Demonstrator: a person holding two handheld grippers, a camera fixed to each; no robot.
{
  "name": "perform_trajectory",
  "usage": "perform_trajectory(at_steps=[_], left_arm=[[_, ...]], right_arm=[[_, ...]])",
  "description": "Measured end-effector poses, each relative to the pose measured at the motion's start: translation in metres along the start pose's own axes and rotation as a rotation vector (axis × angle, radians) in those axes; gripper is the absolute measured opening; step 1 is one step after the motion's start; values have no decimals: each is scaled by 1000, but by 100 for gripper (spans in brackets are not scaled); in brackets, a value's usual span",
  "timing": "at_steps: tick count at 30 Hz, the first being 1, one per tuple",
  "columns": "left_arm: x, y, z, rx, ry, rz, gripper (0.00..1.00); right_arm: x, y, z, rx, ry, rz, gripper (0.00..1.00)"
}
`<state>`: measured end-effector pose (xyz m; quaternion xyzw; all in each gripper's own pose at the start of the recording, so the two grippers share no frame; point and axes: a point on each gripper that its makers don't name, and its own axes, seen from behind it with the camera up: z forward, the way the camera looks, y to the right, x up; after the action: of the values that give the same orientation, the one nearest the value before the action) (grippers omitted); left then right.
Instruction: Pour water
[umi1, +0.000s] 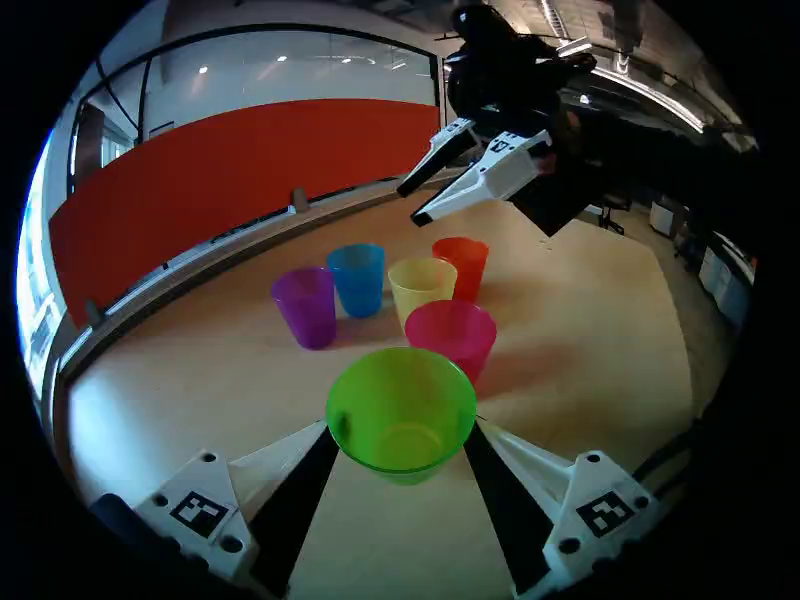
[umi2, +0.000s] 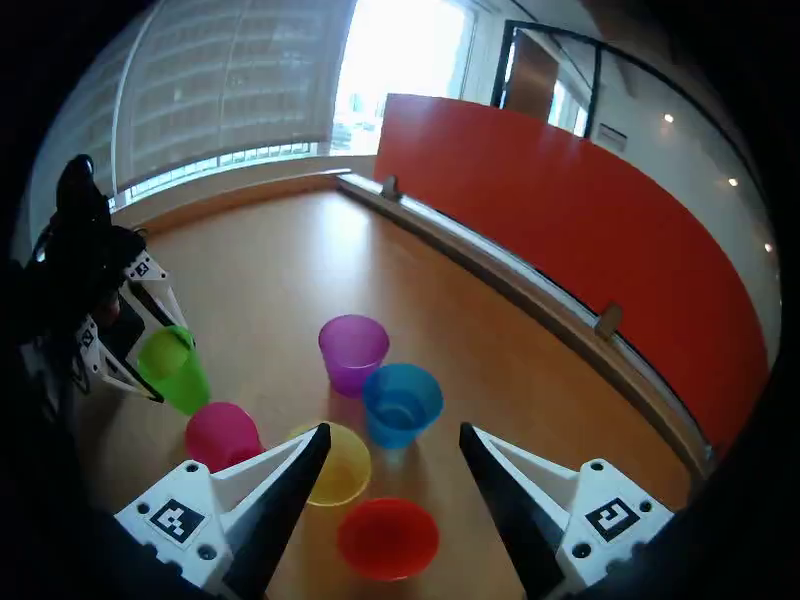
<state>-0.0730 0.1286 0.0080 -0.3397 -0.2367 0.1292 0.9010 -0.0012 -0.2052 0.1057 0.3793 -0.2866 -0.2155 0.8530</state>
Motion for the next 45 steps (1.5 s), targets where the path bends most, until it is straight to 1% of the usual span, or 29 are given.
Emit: perform_trajectory(at_steps=[8,20,23,29,32,41,45], left_arm=[[0,-1,-1,-5,3,-5,84],[-3,-4,0,-8,4,-13,84],[-4,-5,1,-7,2,-13,84],[-6,-9,0,-4,1,-19,84],[-6,-10,1,-3,2,-22,84],[-8,-9,1,-9,-2,-17,84],[-8,-9,2,-11,-3,-22,84]], right_arm=[[-3,-3,24,28,-86,1,100],[2,-3,46,62,-184,11,100],[2,-1,51,62,-202,8,100],[-3,4,58,61,-247,8,100],[-3,5,63,65,-252,11,100],[-11,9,68,71,-288,14,100],[-15,10,71,69,-307,14,100]])
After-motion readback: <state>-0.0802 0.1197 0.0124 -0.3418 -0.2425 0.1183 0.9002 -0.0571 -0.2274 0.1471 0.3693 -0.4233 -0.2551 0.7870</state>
